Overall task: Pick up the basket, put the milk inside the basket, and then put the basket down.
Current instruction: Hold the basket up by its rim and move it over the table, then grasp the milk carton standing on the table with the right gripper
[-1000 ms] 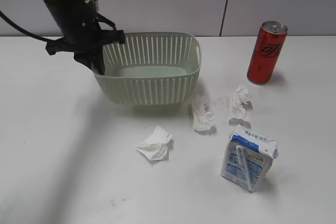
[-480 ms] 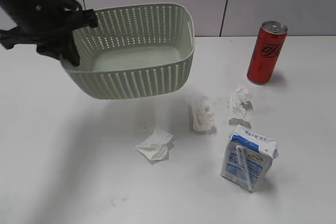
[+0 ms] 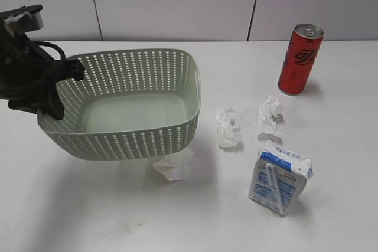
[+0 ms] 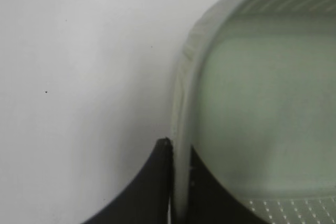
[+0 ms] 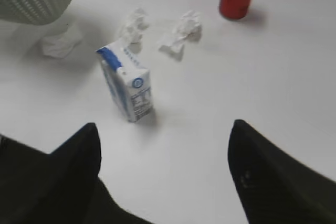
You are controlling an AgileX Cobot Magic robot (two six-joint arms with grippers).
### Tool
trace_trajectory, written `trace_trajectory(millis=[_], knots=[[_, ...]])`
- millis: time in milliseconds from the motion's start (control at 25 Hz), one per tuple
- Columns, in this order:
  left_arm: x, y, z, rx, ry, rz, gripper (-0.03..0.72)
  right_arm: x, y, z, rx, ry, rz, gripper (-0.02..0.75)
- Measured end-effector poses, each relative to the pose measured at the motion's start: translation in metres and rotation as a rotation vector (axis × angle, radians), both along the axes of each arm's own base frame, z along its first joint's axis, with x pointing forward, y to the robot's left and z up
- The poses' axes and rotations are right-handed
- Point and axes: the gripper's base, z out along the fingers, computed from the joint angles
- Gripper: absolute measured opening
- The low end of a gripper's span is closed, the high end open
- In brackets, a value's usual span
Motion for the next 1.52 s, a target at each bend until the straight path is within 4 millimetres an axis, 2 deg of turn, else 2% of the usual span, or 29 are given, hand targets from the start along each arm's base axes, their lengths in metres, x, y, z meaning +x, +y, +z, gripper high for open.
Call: trace_trajectory(millis=[200, 440, 560, 680, 800, 920, 1160, 1320, 1440, 1520], knots=[[0.0, 0.001, -0.001, 0.012, -0.001, -0.01, -0.001, 0.043, 0.009, -0.013, -0.027, 0.126, 0.119, 0.591], [0.003, -0.001, -0.011, 0.025, 0.034, -0.014, -0.001, 0.101, 0.02, -0.022, -0.038, 0.242, 0.167, 0.591], [0.003, -0.005, -0.017, 0.03, 0.052, -0.025, -0.001, 0.128, 0.039, -0.024, -0.074, 0.287, 0.249, 0.591], [0.002, -0.009, -0.021, 0.027, 0.067, -0.03, -0.001, 0.149, 0.069, -0.032, -0.166, 0.319, 0.38, 0.591], [0.003, -0.009, -0.023, 0.025, 0.076, -0.028, -0.001, 0.163, 0.095, -0.048, -0.265, 0.365, 0.443, 0.591], [0.003, -0.009, -0.023, 0.025, 0.076, -0.028, -0.001, 0.176, 0.107, -0.071, -0.335, 0.443, 0.454, 0.591], [0.003, -0.009, -0.023, 0.024, 0.076, -0.027, -0.001, 0.189, 0.112, -0.12, -0.4, 0.61, 0.463, 0.591], [0.003, -0.009, -0.023, 0.024, 0.076, -0.027, -0.001, 0.191, 0.113, -0.136, -0.409, 0.669, 0.45, 0.587], [0.003, -0.009, -0.023, 0.024, 0.076, -0.027, -0.001, 0.192, 0.114, -0.136, -0.406, 0.671, 0.439, 0.511], [0.003, -0.009, -0.023, 0.023, 0.077, -0.026, -0.001, 0.192, 0.114, -0.135, -0.405, 0.674, 0.434, 0.405]])
